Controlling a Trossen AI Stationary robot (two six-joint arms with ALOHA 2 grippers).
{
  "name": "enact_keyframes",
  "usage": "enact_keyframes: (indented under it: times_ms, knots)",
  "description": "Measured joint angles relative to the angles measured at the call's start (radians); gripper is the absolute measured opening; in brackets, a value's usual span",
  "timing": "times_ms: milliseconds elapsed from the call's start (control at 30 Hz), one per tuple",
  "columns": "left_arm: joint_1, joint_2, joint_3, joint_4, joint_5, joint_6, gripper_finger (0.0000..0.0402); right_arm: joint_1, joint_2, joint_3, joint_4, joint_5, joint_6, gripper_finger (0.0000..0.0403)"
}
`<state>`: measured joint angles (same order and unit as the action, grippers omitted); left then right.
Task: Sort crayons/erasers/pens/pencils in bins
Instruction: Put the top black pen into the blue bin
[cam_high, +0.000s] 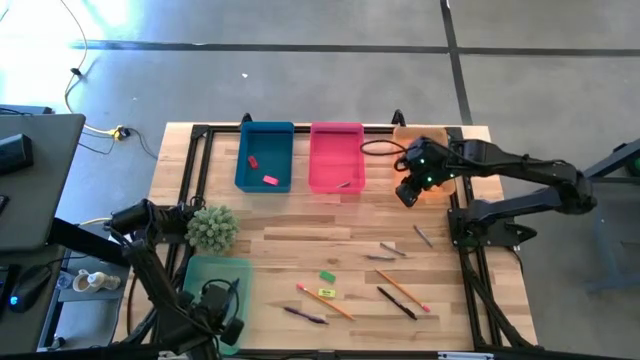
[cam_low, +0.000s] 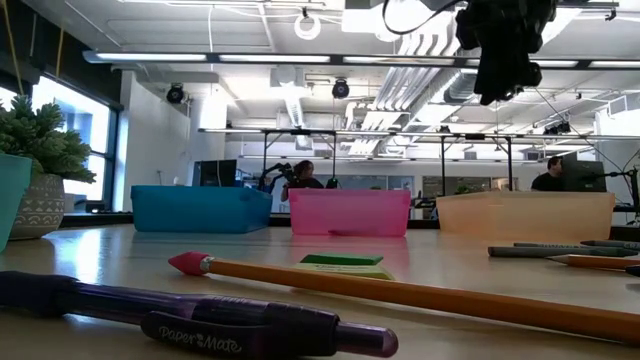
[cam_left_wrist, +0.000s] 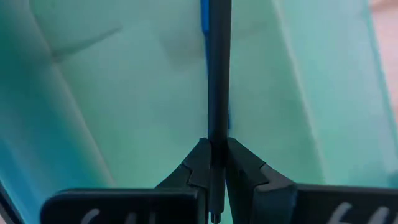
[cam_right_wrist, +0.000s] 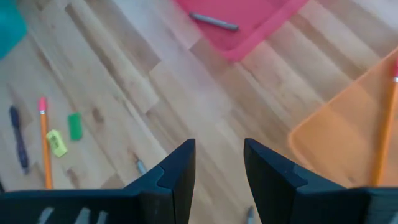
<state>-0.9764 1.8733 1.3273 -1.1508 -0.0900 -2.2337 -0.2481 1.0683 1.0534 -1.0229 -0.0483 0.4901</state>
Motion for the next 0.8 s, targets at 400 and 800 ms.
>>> enact_keyframes:
  times_ms: [400,800]
  knots:
    - [0.0,-0.06,-0.159,0.126,0.035,0.044,0.0012,0.215,0.009,-0.002,-0.013,0.048,0.099,0.0129]
    - [0.0,-0.189,-0.236,0.135,0.029,0.069,0.0077,0.405,0.135,-0.002,-0.018,0.092,0.191,0.0129]
